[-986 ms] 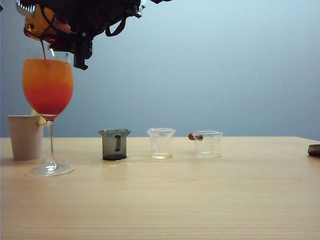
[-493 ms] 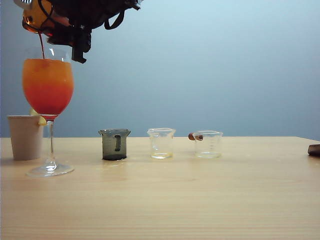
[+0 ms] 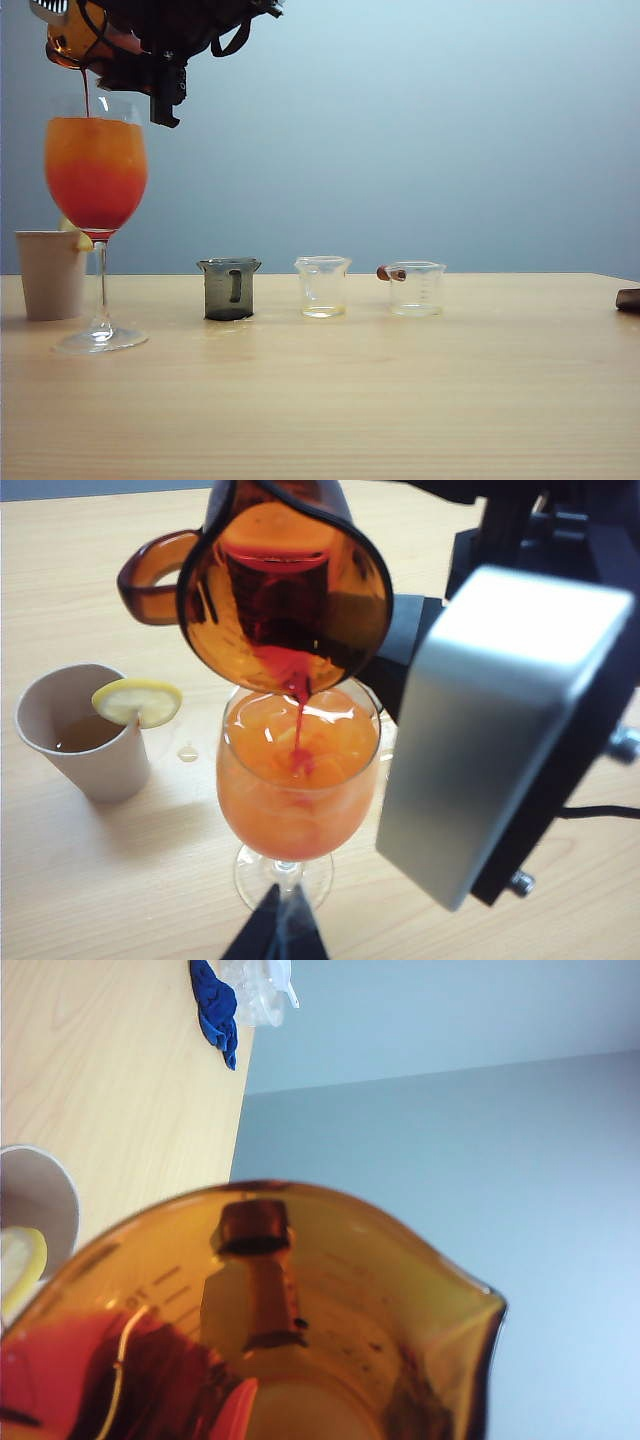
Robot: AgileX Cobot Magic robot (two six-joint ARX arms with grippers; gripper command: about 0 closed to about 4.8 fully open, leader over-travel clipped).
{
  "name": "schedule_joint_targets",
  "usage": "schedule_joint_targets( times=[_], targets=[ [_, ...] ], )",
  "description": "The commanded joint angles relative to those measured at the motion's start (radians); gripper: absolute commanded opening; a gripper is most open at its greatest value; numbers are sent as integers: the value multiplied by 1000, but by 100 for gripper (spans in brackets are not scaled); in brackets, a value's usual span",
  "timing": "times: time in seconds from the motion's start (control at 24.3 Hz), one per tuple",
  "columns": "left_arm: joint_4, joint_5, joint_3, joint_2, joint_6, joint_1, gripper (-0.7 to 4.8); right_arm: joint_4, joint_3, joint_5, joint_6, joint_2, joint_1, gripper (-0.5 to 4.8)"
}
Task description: Pick up the fourth measuring cup from the left, pour the grenadine inside into the goblet, and finally put the measuring cup back in its original place.
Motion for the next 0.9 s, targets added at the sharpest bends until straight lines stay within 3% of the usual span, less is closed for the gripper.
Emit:
schedule_joint_targets(
  times=[0.04,0.9],
  targets=[
    [9,2,3,-3,1,0,-5,19,8,-2,-25,-11,1,54],
    [2,2,3,-3,0,0,-5,-20,34,-1,-104,-24,-2,54]
  ],
)
